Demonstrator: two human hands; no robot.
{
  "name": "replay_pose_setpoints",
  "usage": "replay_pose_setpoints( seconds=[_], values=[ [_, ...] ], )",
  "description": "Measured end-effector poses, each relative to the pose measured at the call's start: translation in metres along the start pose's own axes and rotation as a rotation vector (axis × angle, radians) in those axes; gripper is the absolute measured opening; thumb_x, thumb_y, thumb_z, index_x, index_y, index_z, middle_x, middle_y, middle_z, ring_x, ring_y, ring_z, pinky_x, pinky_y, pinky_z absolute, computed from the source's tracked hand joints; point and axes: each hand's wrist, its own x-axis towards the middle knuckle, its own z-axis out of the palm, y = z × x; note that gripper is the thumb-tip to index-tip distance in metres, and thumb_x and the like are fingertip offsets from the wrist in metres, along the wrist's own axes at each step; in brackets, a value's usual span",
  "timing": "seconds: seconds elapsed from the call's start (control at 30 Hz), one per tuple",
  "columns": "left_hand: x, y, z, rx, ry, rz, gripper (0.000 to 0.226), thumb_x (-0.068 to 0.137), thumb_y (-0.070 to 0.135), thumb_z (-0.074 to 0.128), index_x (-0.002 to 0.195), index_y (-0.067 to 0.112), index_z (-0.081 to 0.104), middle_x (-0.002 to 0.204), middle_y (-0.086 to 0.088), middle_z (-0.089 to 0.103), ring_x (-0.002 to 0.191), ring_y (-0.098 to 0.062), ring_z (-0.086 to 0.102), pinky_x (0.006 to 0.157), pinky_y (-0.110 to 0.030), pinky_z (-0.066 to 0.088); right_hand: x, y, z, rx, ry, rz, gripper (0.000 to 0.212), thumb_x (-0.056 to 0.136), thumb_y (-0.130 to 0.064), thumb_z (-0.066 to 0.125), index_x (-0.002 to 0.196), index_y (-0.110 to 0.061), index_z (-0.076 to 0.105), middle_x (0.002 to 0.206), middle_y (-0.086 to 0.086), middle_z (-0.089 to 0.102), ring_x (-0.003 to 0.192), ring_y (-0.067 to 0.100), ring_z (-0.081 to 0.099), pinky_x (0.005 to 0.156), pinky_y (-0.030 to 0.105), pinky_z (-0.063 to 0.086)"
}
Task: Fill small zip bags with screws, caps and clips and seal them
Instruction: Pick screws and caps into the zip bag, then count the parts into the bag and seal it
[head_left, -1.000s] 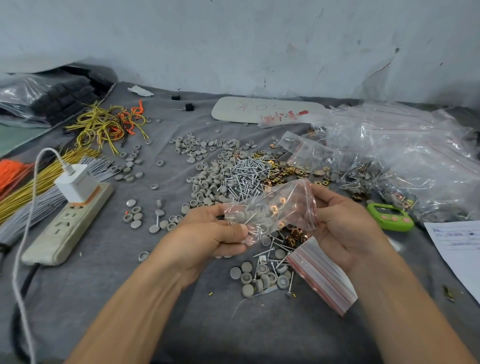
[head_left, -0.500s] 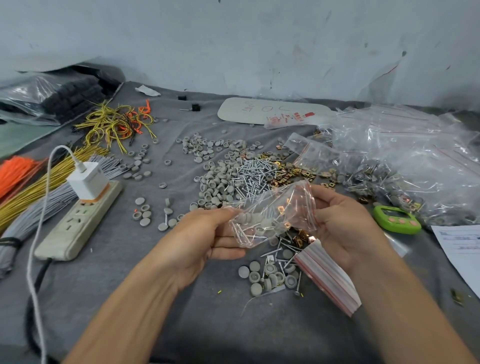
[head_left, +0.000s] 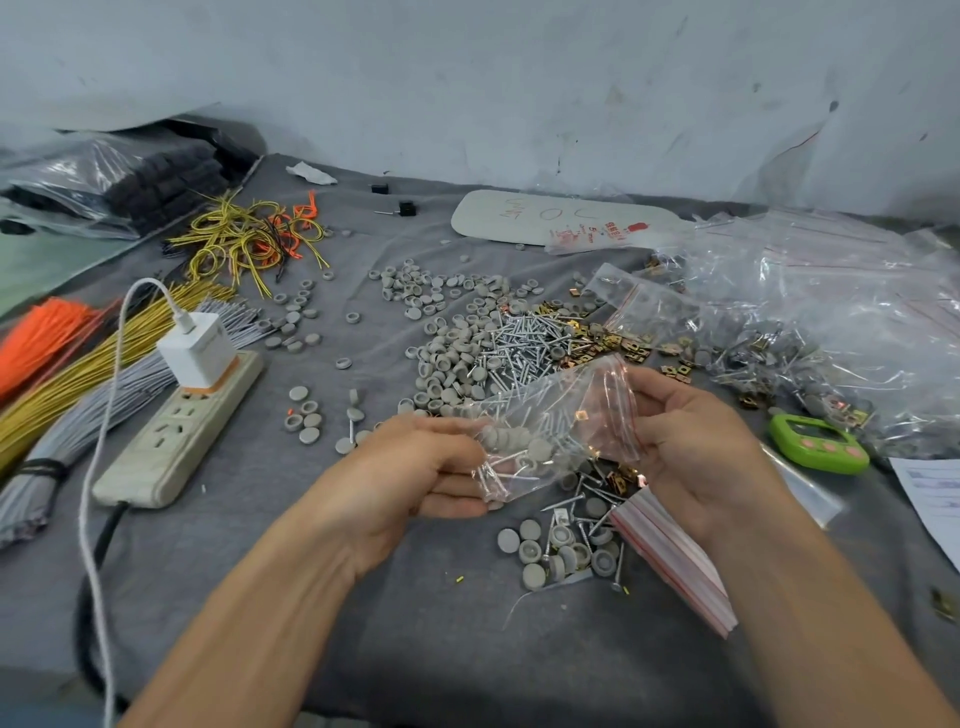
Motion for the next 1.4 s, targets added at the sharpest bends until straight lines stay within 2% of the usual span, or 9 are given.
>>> replay_pose_setpoints(
  seconds=[0.13, 0.37, 0.47, 0.6, 0.7, 0.97, 1.1, 1.27, 1.4],
  values=[
    [-0.002, -0.004, -0.006, 0.066, -0.054, 0.038, 0.029, 0.091, -0.006, 0.065, 0.115, 0.007, 0.072, 0.089, -0.009, 0.077, 0.074, -0.013, 0.068, 0.069, -0.026, 0.063, 0.001, 0.002, 0.002, -0.011, -0.025, 0.002, 0.059, 0.084, 0.033, 0.036, 0.111, -0.004, 0.073, 0.086, 0.011, 0.076, 0.071, 0.019, 0.070, 0.060, 0.029, 0.061],
    [-0.003, -0.007, -0.017, 0.078, -0.020, 0.065, 0.049, 0.085, -0.020, 0.061, 0.118, 0.015, 0.070, 0.104, -0.030, 0.068, 0.091, -0.026, 0.064, 0.065, -0.025, 0.061, 0.002, 0.006, 0.010, -0.023, -0.023, 0.017, 0.056, 0.085, 0.032, 0.039, 0.107, -0.005, 0.075, 0.090, 0.015, 0.076, 0.067, 0.017, 0.070, 0.060, 0.027, 0.060],
    [-0.002, -0.010, -0.017, 0.165, 0.118, 0.161, 0.056, 0.083, -0.014, 0.066, 0.125, 0.022, 0.067, 0.110, -0.010, 0.076, 0.084, -0.015, 0.073, 0.069, -0.026, 0.060, 0.000, 0.005, 0.015, -0.007, -0.042, 0.012, 0.055, 0.085, 0.032, 0.042, 0.113, -0.004, 0.073, 0.092, 0.013, 0.076, 0.072, 0.019, 0.070, 0.065, 0.029, 0.061],
    [-0.005, -0.003, -0.012, 0.605, 0.302, 0.521, 0.078, 0.058, 0.031, 0.085, 0.125, 0.061, 0.057, 0.163, 0.026, 0.023, 0.138, -0.004, 0.044, 0.112, -0.030, 0.040, -0.007, 0.006, 0.034, -0.058, -0.145, -0.115, 0.047, 0.083, 0.021, 0.061, 0.112, -0.013, 0.075, 0.091, 0.009, 0.077, 0.075, 0.015, 0.073, 0.072, 0.029, 0.061],
    [-0.005, -0.001, 0.011, 0.747, 0.164, 0.658, 0.102, 0.046, 0.048, 0.079, 0.140, 0.061, 0.040, 0.156, 0.033, 0.031, 0.133, 0.021, 0.034, 0.097, 0.005, 0.025, -0.012, 0.006, 0.048, -0.239, -0.152, -0.319, 0.042, 0.085, 0.013, 0.068, 0.105, -0.023, 0.079, 0.091, 0.014, 0.077, 0.079, 0.019, 0.071, 0.078, 0.033, 0.061],
    [0.011, -0.003, 0.025, 0.577, 0.377, 0.629, 0.082, 0.060, 0.029, 0.081, 0.131, 0.052, 0.047, 0.103, 0.029, 0.062, 0.089, 0.016, 0.060, 0.066, -0.002, 0.044, -0.005, 0.006, 0.037, -0.158, 0.119, -0.233, 0.022, 0.097, -0.019, 0.066, 0.084, -0.023, 0.084, 0.092, 0.000, 0.080, 0.086, 0.019, 0.074, 0.080, 0.039, 0.061],
    [0.015, 0.007, 0.020, 0.400, 0.318, 0.598, 0.076, 0.059, 0.023, 0.082, 0.128, 0.043, 0.058, 0.107, 0.021, 0.070, 0.090, 0.005, 0.067, 0.075, -0.013, 0.050, 0.006, 0.020, 0.029, -1.170, 0.153, -0.374, 0.021, 0.096, -0.021, 0.064, 0.106, -0.031, 0.079, 0.104, -0.010, 0.077, 0.092, 0.013, 0.070, 0.087, 0.031, 0.056],
    [0.010, 0.021, -0.004, 0.138, 0.379, 0.574, 0.061, 0.062, 0.012, 0.085, 0.110, 0.043, 0.063, 0.102, 0.021, 0.073, 0.097, -0.015, 0.071, 0.092, -0.047, 0.059, 0.010, 0.033, 0.035, -1.541, 0.026, -0.354, 0.021, 0.095, -0.026, 0.063, 0.112, -0.036, 0.066, 0.111, -0.007, 0.059, 0.110, 0.022, 0.057, 0.094, 0.042, 0.035],
    [0.014, 0.014, -0.002, 0.817, 0.624, 0.731, 0.079, 0.066, 0.015, 0.087, 0.132, 0.039, 0.051, 0.121, 0.014, 0.060, 0.109, -0.015, 0.057, 0.096, -0.032, 0.050, 0.008, 0.030, 0.034, -1.598, -0.005, -0.340, 0.024, 0.090, -0.018, 0.065, 0.097, -0.037, 0.052, 0.102, -0.009, 0.052, 0.104, 0.020, 0.057, 0.090, 0.042, 0.031]
  ],
)
